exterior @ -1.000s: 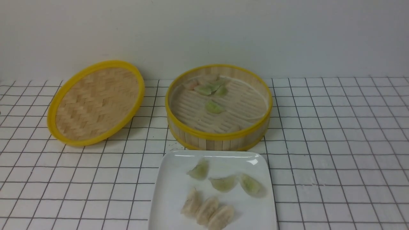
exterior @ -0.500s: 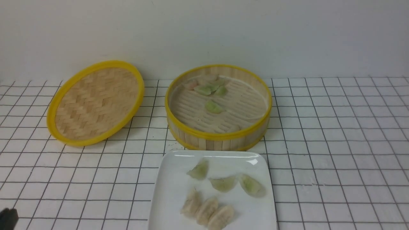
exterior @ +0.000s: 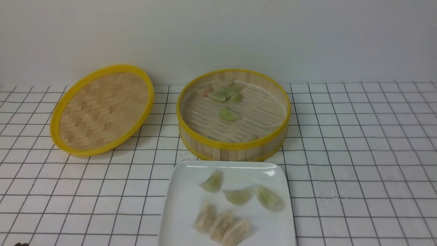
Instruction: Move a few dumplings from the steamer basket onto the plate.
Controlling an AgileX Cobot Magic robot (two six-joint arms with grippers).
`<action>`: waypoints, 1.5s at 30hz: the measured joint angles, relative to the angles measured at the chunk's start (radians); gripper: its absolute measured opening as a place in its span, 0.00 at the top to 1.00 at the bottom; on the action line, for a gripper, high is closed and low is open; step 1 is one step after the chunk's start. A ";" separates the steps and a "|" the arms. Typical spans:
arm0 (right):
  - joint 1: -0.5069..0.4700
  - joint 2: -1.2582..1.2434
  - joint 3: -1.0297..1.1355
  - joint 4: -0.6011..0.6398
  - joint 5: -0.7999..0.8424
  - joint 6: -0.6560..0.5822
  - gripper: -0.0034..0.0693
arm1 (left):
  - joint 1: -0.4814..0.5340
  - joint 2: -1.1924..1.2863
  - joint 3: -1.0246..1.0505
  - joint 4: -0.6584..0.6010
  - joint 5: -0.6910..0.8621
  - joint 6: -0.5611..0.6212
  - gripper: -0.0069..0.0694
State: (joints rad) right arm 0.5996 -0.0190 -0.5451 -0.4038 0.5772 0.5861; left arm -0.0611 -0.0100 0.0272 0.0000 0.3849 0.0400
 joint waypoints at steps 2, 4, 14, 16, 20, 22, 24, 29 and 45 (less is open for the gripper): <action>0.000 0.000 0.000 0.000 0.000 0.000 0.97 | 0.000 0.000 0.000 0.000 0.000 0.000 0.92; 0.000 0.000 0.000 0.000 0.000 0.000 0.97 | 0.000 0.000 0.000 0.000 0.000 0.000 0.92; 0.000 0.000 0.000 0.000 0.000 0.000 0.97 | 0.000 0.000 0.000 0.000 0.000 0.000 0.92; 0.000 0.000 0.000 0.000 0.000 0.000 0.97 | 0.000 0.000 0.000 0.000 0.000 0.000 0.92; 0.000 0.000 0.000 0.038 -0.001 -0.045 0.97 | 0.000 0.000 0.000 0.000 0.000 0.000 0.92; 0.000 0.000 0.001 0.132 -0.005 -0.143 0.97 | 0.000 0.000 0.000 0.000 0.000 0.000 0.92; 0.000 0.000 0.010 0.247 -0.017 -0.279 0.97 | 0.000 0.000 0.000 0.000 0.000 0.000 0.92; 0.000 0.000 0.041 0.444 -0.079 -0.501 0.97 | 0.000 0.000 0.000 0.000 0.000 0.000 0.92; -0.468 0.000 0.438 0.453 -0.146 -0.576 0.97 | 0.000 0.000 0.000 0.000 0.000 0.000 0.92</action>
State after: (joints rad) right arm 0.1318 -0.0190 -0.1072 0.0488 0.4311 0.0097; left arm -0.0611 -0.0100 0.0272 0.0000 0.3849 0.0400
